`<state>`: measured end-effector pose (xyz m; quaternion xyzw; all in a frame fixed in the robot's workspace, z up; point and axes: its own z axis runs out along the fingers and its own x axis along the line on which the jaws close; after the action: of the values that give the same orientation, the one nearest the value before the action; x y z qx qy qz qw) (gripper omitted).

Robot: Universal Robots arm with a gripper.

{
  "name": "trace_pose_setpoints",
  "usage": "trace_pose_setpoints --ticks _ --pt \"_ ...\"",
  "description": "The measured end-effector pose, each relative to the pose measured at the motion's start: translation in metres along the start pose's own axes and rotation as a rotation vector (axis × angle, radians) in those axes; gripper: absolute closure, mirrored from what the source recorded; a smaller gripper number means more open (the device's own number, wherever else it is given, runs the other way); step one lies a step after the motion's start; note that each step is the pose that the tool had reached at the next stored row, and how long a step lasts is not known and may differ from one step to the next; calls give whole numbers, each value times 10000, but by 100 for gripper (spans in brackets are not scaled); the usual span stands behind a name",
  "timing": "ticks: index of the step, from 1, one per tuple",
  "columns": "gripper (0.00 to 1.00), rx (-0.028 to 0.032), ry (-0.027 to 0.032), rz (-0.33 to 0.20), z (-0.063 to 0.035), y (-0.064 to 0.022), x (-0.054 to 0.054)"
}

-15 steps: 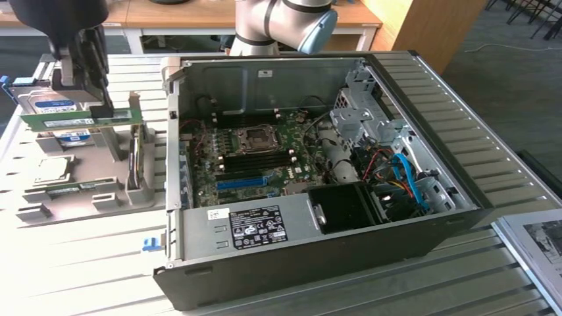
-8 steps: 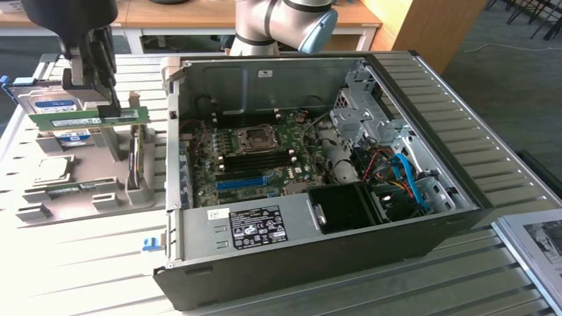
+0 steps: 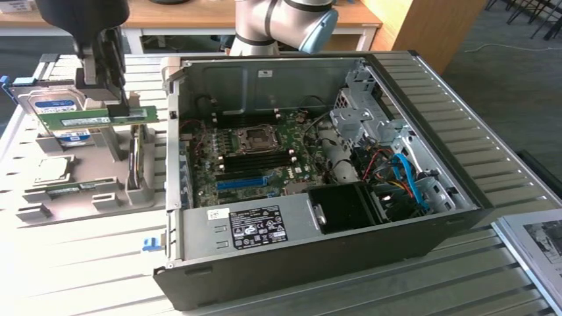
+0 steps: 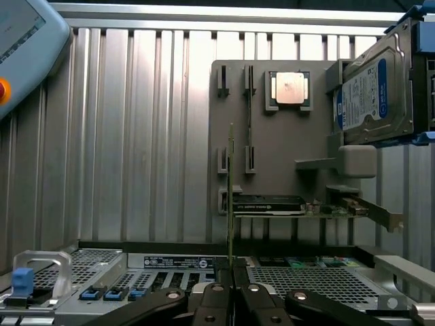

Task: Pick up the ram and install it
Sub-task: 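Pick up the ram and move it above insertion slot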

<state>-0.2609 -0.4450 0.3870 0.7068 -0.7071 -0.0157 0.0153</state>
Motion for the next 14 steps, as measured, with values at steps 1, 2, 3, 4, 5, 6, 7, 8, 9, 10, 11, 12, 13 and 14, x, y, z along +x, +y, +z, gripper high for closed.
trace_pose_setpoints --ticks 1,2,3,4,5,6,7,8,9,10,11,12,13,14 --pt "88 1 -1 0 -2 -36 0" --pt "88 1 -3 -1 -3 -56 0" --pt "88 1 -3 0 -4 -75 0" --pt "88 0 -4 -1 -7 -112 0" --pt "88 1 -6 -1 -8 -129 0" --pt "88 2 -8 -1 -10 -163 0" --pt "88 0 -8 0 -12 -180 0" --pt "88 1 -9 -1 -13 -196 0" --pt "88 0 -10 -1 -14 -211 0" --pt "88 1 -12 0 -15 -226 0" --pt "88 1 -13 0 -16 -241 0" --pt "88 1 -14 -1 -17 -257 0" --pt "88 1 -14 -1 -18 -272 0" --pt "88 0 -16 -1 -19 -286 0"
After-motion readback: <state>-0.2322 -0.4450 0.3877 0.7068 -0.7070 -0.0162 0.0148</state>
